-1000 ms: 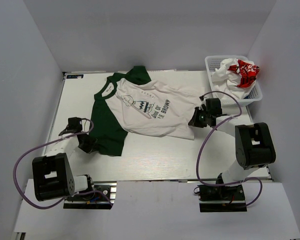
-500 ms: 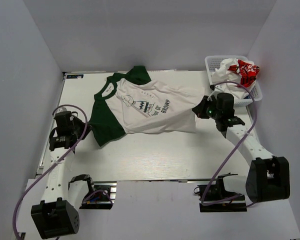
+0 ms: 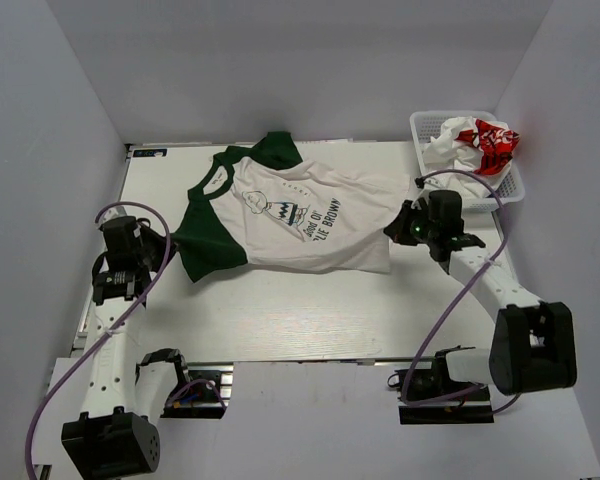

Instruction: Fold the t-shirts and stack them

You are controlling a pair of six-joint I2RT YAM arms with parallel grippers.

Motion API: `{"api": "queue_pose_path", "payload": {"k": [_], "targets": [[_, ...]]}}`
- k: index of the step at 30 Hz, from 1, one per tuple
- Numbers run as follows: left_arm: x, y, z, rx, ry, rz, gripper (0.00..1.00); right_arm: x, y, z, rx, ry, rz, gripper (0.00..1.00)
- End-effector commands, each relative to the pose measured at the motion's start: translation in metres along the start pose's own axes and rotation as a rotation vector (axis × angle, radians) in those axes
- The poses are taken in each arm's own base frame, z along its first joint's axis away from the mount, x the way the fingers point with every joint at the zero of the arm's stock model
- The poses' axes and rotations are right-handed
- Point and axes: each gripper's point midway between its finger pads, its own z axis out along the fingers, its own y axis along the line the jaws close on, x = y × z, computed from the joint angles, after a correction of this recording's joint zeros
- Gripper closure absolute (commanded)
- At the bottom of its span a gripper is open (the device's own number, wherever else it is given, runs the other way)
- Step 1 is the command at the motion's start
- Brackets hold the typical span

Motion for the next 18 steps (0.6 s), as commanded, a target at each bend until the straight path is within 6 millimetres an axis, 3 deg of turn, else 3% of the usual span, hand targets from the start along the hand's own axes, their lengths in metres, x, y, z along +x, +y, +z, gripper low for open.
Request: {"api": "queue_pose_path", "payload": {"k": [1, 2, 4, 5, 7, 8, 10, 14, 18], "targets": [[-0.003, 0.000, 0.002, -0.002, -0.016, 0.016, 1.00, -0.006, 0.000, 0.012, 0.000, 0.038, 0.023, 1.00], [-0.004, 0.003, 0.007, -0.016, -0.015, 0.016, 1.00, 0.003, -0.014, 0.025, 0.057, 0.079, 0.057, 1.00], [-0.003, 0.008, 0.013, -0.041, -0.014, -0.004, 1.00, 0.003, -0.020, 0.032, 0.092, 0.124, 0.080, 1.00], [-0.003, 0.011, 0.016, -0.057, -0.015, -0.017, 1.00, 0.011, -0.027, 0.047, 0.109, 0.184, 0.100, 1.00], [-0.007, 0.007, 0.022, -0.042, -0.031, -0.016, 1.00, 0.004, -0.024, 0.058, 0.086, 0.195, 0.095, 1.00], [-0.002, 0.009, 0.027, -0.042, -0.013, -0.017, 1.00, 0.010, -0.023, 0.071, 0.057, 0.228, 0.104, 1.00], [0.000, 0.012, 0.030, -0.053, -0.002, -0.018, 1.00, 0.015, -0.023, 0.078, 0.039, 0.250, 0.103, 0.98], [-0.001, 0.021, 0.033, -0.105, -0.002, -0.019, 1.00, 0.029, -0.030, 0.081, 0.036, 0.300, 0.078, 0.71], [0.006, 0.029, 0.035, -0.131, 0.011, -0.020, 1.00, 0.044, -0.033, 0.074, 0.030, 0.323, 0.057, 0.56]]}}
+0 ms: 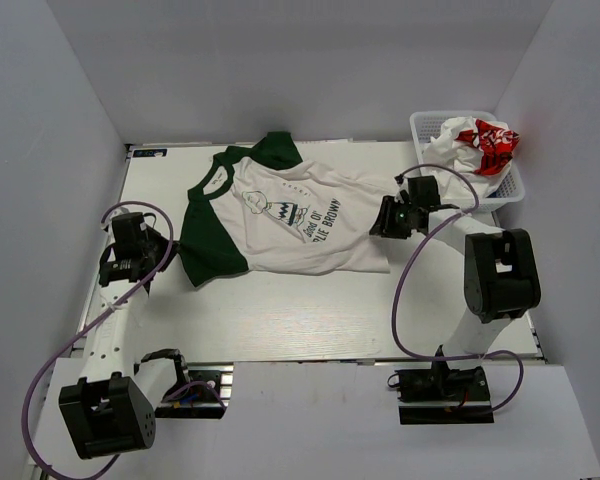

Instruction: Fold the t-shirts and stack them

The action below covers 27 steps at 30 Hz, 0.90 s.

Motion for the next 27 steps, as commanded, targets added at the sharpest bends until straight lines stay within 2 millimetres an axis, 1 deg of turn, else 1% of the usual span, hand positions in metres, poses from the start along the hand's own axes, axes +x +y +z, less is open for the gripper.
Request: {"api": "queue_pose_path", "payload": {"k": [1, 2, 3, 4, 5, 6, 7, 9, 12, 15, 18, 19, 22, 23, 27], "targets": [[-0.002, 0.003, 0.000, -0.011, -0.025, -0.002, 1.00, 0.010, 0.001, -0.007, -0.031, 0.019, -0.031, 0.54], [-0.002, 0.003, 0.000, -0.011, -0.025, -0.002, 1.00, 0.013, 0.001, -0.007, -0.038, 0.019, -0.042, 0.48], [-0.002, 0.003, 0.000, -0.011, -0.025, -0.002, 1.00, 0.013, 0.002, -0.010, -0.041, 0.010, -0.047, 0.46], [-0.002, 0.004, 0.000, -0.011, -0.025, 0.007, 1.00, 0.015, 0.002, -0.010, -0.041, 0.014, -0.046, 0.46], [-0.002, 0.004, 0.000, -0.011, -0.025, 0.007, 1.00, 0.013, 0.000, -0.012, -0.031, 0.007, -0.057, 0.41], [-0.002, 0.004, 0.000, -0.011, -0.025, 0.007, 1.00, 0.017, -0.003, -0.011, -0.018, 0.013, -0.058, 0.41], [0.002, 0.005, 0.001, -0.011, -0.012, 0.007, 1.00, 0.018, -0.005, -0.011, -0.014, 0.013, -0.061, 0.41], [0.002, 0.005, 0.001, -0.011, -0.012, 0.007, 1.00, 0.017, -0.004, -0.010, -0.017, 0.010, -0.068, 0.41], [0.002, 0.005, 0.001, -0.011, -0.012, 0.007, 1.00, 0.019, 0.007, -0.010, -0.081, 0.017, -0.077, 0.45], [0.002, 0.005, 0.001, -0.011, -0.012, 0.007, 1.00, 0.016, 0.011, -0.012, -0.102, 0.005, -0.081, 0.48], [0.002, 0.005, 0.001, -0.011, -0.012, 0.007, 1.00, 0.012, 0.015, -0.016, -0.109, -0.006, -0.084, 0.58], [0.002, 0.005, 0.001, -0.011, -0.012, 0.007, 1.00, 0.014, 0.015, -0.017, -0.107, -0.004, -0.078, 0.64], [0.002, 0.005, 0.001, -0.011, -0.012, 0.007, 1.00, 0.013, 0.016, -0.022, -0.097, -0.010, -0.071, 0.70], [0.002, 0.005, 0.001, -0.011, -0.012, 0.007, 1.00, 0.012, 0.016, -0.024, -0.090, -0.017, -0.072, 0.70], [0.006, 0.007, 0.002, -0.011, 0.001, 0.006, 1.00, 0.021, 0.009, -0.019, -0.072, 0.009, -0.056, 0.69]]}}
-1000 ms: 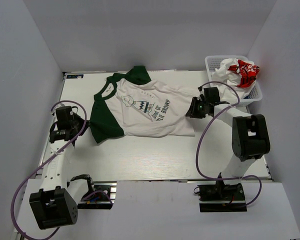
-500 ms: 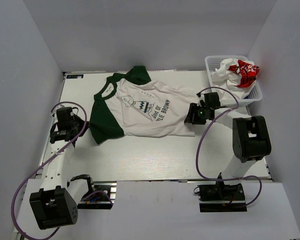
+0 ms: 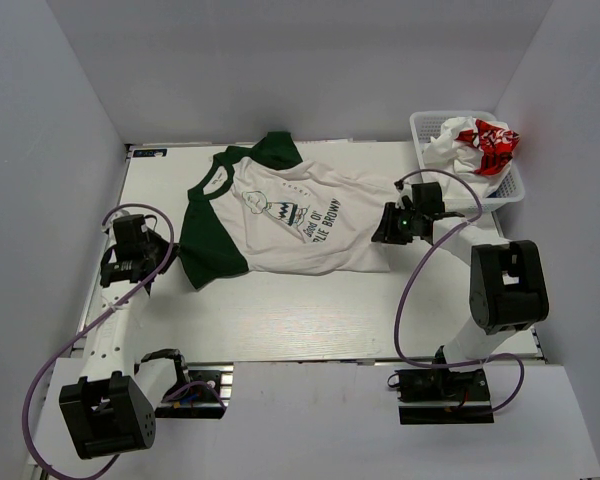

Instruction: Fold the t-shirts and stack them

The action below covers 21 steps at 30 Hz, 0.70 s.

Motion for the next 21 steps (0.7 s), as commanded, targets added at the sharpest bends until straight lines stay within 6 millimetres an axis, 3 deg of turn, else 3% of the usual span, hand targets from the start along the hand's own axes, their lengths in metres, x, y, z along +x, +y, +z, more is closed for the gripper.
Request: {"api": "queue_pose_path", "payload": {"k": [1, 5, 7, 9, 12, 13, 14, 16, 17, 19, 20, 21], "targets": [[0.003, 0.002, 0.000, 0.005, 0.001, 0.006, 1.00, 0.004, 0.000, -0.001, -0.001, 0.007, 0.001, 0.69], [0.003, 0.002, 0.000, 0.005, 0.001, 0.006, 1.00, 0.006, -0.002, 0.004, 0.000, 0.018, 0.006, 0.71], [0.002, 0.000, -0.002, 0.011, -0.006, 0.006, 1.00, 0.004, -0.005, 0.005, 0.012, 0.010, 0.004, 0.81], [0.000, -0.001, -0.005, 0.020, -0.014, 0.006, 1.00, -0.001, -0.005, 0.004, 0.017, -0.010, -0.009, 1.00], [-0.004, -0.008, -0.010, 0.048, -0.027, 0.007, 1.00, -0.011, 0.000, -0.003, 0.011, -0.055, -0.026, 1.00], [-0.006, -0.011, -0.012, 0.055, -0.034, 0.008, 1.00, -0.017, 0.005, -0.010, 0.003, -0.082, -0.033, 1.00], [-0.018, -0.027, -0.022, 0.102, -0.062, 0.010, 1.00, -0.034, 0.016, -0.024, -0.012, -0.144, -0.053, 1.00], [-0.031, -0.040, -0.031, 0.142, -0.100, 0.001, 1.00, -0.043, 0.020, -0.031, -0.013, -0.177, -0.060, 1.00], [-0.035, -0.049, -0.037, 0.173, -0.119, 0.008, 1.00, -0.061, 0.029, -0.052, -0.008, -0.256, -0.083, 1.00], [-0.055, -0.070, -0.055, 0.243, -0.186, 0.001, 1.00, -0.077, 0.036, -0.071, -0.004, -0.323, -0.096, 1.00], [-0.062, -0.077, -0.068, 0.277, -0.219, 0.002, 1.00, -0.097, 0.047, -0.103, 0.016, -0.434, -0.118, 1.00], [-0.072, -0.085, -0.079, 0.303, -0.261, -0.008, 1.00, -0.103, 0.051, -0.114, 0.019, -0.471, -0.122, 1.00]]}}
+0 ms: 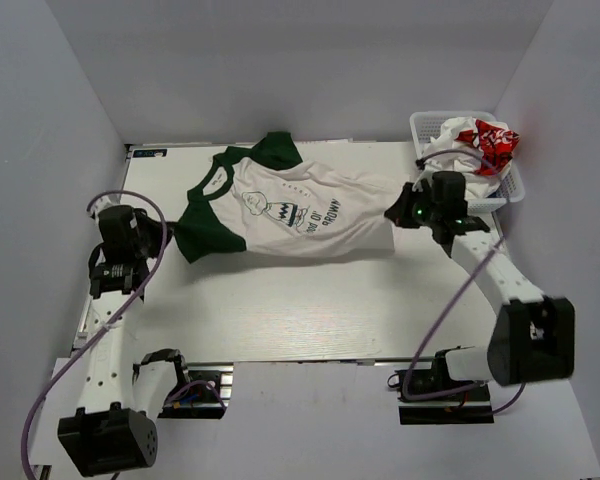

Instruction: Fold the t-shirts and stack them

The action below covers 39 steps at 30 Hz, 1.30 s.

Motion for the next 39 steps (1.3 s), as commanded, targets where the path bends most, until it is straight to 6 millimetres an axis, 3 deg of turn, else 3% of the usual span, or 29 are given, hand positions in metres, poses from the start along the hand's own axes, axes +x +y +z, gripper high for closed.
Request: {"api": "queue_pose_path", "payload": {"k": [1, 5, 6, 8, 9, 10, 11, 12, 14, 15, 17, 18, 19, 20, 21, 22, 23, 24, 28, 29, 31, 33, 34, 35, 37, 38, 39], "targets": [[-0.061, -0.064, -0.049, 0.204, -0.211, -0.004, 1.00, -0.082, 0.026, -0.062, 0.014, -0.319, -0.062, 1.00], [-0.112, -0.095, -0.105, 0.270, -0.405, -0.021, 1.00, -0.131, 0.053, -0.138, 0.018, -0.559, -0.109, 1.00], [-0.127, -0.107, -0.129, 0.307, -0.463, -0.038, 1.00, -0.138, 0.060, -0.158, 0.020, -0.612, -0.127, 1.00], [-0.145, -0.113, -0.157, 0.328, -0.553, -0.068, 1.00, -0.156, 0.071, -0.190, 0.021, -0.692, -0.147, 1.00], [-0.157, -0.123, -0.180, 0.365, -0.602, -0.087, 1.00, -0.166, 0.081, -0.222, 0.027, -0.771, -0.161, 1.00], [-0.166, -0.125, -0.192, 0.368, -0.641, -0.099, 1.00, -0.170, 0.084, -0.235, 0.033, -0.801, -0.176, 1.00], [-0.173, -0.130, -0.211, 0.394, -0.682, -0.098, 1.00, -0.173, 0.091, -0.256, 0.029, -0.852, -0.192, 1.00], [-0.186, -0.143, -0.245, 0.447, -0.745, -0.109, 1.00, -0.183, 0.105, -0.290, 0.010, -0.928, -0.214, 1.00], [-0.197, -0.148, -0.279, 0.468, -0.807, -0.099, 1.00, -0.185, 0.114, -0.318, 0.014, -0.978, -0.260, 1.00], [-0.206, -0.159, -0.310, 0.512, -0.853, -0.095, 1.00, -0.195, 0.131, -0.353, -0.011, -1.050, -0.285, 1.00], [-0.215, -0.165, -0.340, 0.536, -0.913, -0.074, 1.00, -0.196, 0.143, -0.388, -0.006, -1.094, -0.325, 1.00], [-0.221, -0.173, -0.368, 0.581, -0.964, -0.068, 1.00, -0.200, 0.152, -0.412, -0.010, -1.138, -0.352, 1.00], [-0.227, -0.174, -0.377, 0.583, -0.989, -0.081, 1.00, -0.199, 0.155, -0.419, -0.007, -1.143, -0.368, 1.00], [-0.232, -0.177, -0.401, 0.604, -1.045, -0.063, 1.00, -0.200, 0.161, -0.439, -0.005, -1.179, -0.386, 1.00], [-0.237, -0.176, -0.410, 0.595, -1.077, -0.066, 1.00, -0.201, 0.164, -0.449, -0.004, -1.198, -0.394, 1.00], [-0.240, -0.177, -0.418, 0.595, -1.099, -0.069, 1.00, -0.202, 0.172, -0.471, -0.010, -1.244, -0.409, 1.00], [-0.245, -0.181, -0.416, 0.585, -1.104, -0.054, 1.00, -0.203, 0.174, -0.478, -0.005, -1.260, -0.420, 1.00], [-0.250, -0.185, -0.435, 0.606, -1.153, -0.034, 1.00, -0.203, 0.176, -0.484, -0.004, -1.272, -0.427, 1.00], [-0.270, -0.215, -0.429, 0.637, -1.164, 0.024, 1.00, -0.212, 0.178, -0.485, 0.006, -1.286, -0.441, 1.00], [-0.275, -0.223, -0.421, 0.640, -1.159, 0.047, 1.00, -0.222, 0.171, -0.470, 0.027, -1.258, -0.426, 1.00], [-0.290, -0.243, -0.378, 0.625, -1.109, 0.072, 1.00, -0.230, 0.165, -0.452, 0.043, -1.230, -0.410, 1.00], [-0.295, -0.258, -0.331, 0.618, -1.036, 0.100, 1.00, -0.240, 0.150, -0.406, 0.062, -1.147, -0.389, 1.00], [-0.298, -0.267, -0.268, 0.578, -0.946, 0.130, 1.00, -0.249, 0.136, -0.382, 0.103, -1.118, -0.358, 1.00], [-0.292, -0.276, -0.238, 0.596, -0.876, 0.169, 1.00, -0.249, 0.124, -0.350, 0.118, -1.057, -0.343, 1.00], [-0.286, -0.279, -0.165, 0.584, -0.771, 0.211, 1.00, -0.257, 0.112, -0.318, 0.129, -1.037, -0.318, 1.00], [-0.279, -0.275, -0.108, 0.546, -0.690, 0.222, 1.00, -0.246, 0.093, -0.272, 0.147, -0.945, -0.301, 1.00], [-0.274, -0.271, -0.076, 0.533, -0.652, 0.229, 1.00, -0.243, 0.085, -0.247, 0.143, -0.900, -0.289, 1.00]]}}
